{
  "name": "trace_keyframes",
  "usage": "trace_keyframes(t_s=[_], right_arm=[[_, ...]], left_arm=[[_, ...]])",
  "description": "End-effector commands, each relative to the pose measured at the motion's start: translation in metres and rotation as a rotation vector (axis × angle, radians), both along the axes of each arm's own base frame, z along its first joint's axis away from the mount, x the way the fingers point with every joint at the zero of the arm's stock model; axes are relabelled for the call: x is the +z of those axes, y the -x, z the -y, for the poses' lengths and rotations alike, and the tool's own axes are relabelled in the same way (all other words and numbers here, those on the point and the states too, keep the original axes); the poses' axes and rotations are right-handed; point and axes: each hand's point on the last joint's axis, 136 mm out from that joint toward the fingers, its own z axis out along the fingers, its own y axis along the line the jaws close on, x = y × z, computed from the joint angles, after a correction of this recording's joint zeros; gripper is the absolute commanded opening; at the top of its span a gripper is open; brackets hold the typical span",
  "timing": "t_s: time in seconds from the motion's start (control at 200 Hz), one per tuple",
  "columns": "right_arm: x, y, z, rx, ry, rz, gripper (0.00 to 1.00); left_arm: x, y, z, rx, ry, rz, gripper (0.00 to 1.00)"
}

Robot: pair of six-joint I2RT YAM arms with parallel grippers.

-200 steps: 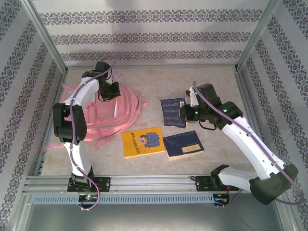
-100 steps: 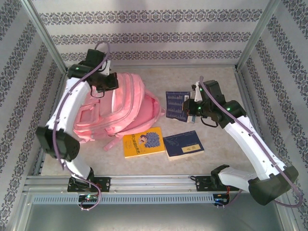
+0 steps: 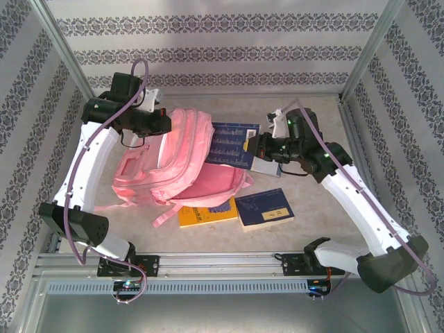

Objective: Pack the student bag

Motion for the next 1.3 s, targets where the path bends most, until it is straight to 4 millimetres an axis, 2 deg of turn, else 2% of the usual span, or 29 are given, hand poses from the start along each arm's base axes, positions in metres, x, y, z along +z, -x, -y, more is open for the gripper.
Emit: trace_keyframes(t_s=[0.0, 0.2, 0.375, 0.505, 0.625, 0.934, 1.089, 1.169, 1.264, 1.299], right_arm=[[0.003, 0.0, -0.02, 0.002, -0.168, -0.111, 0.0], [-0.03, -0.005, -0.02, -0.102, -0.237, -0.241, 0.0], [-0.028, -0.013, -0.03, -0.069, -0.286, -0.214, 0.0], [-0.02, -0.016, -0.052, 0.015, -0.308, -0.193, 0.0], [-0.026, -0.019, -0.073, 0.067, -0.284, -0.198, 0.0], [-0.054, -0.05, -0.13, 0.105, -0.275, -0.21, 0.0], [-0.085, -0.066, -0.165, 0.113, -0.191, -0.223, 0.0], [-0.1, -0.073, -0.181, 0.12, -0.143, -0.225, 0.04], [-0.114, -0.082, -0.192, 0.112, -0.085, -0.214, 0.15], [-0.117, -0.085, -0.195, 0.114, -0.076, -0.207, 0.22]], left_arm=[[0.058, -0.004, 0.021, -0.084, 0.149, 0.203, 0.0], [0.065, -0.009, 0.023, -0.074, 0.199, 0.203, 0.0], [0.065, -0.011, 0.029, -0.09, 0.239, 0.195, 0.0], [0.067, -0.014, 0.032, -0.094, 0.263, 0.193, 0.0], [0.069, -0.016, 0.034, -0.099, 0.284, 0.191, 0.0], [0.076, -0.017, 0.04, -0.116, 0.336, 0.197, 0.0], [0.076, -0.018, 0.041, -0.118, 0.343, 0.197, 0.0], [0.076, -0.021, 0.042, -0.117, 0.347, 0.197, 0.0], [0.075, -0.025, 0.043, -0.114, 0.347, 0.194, 0.0], [0.074, -0.028, 0.042, -0.111, 0.343, 0.195, 0.0]])
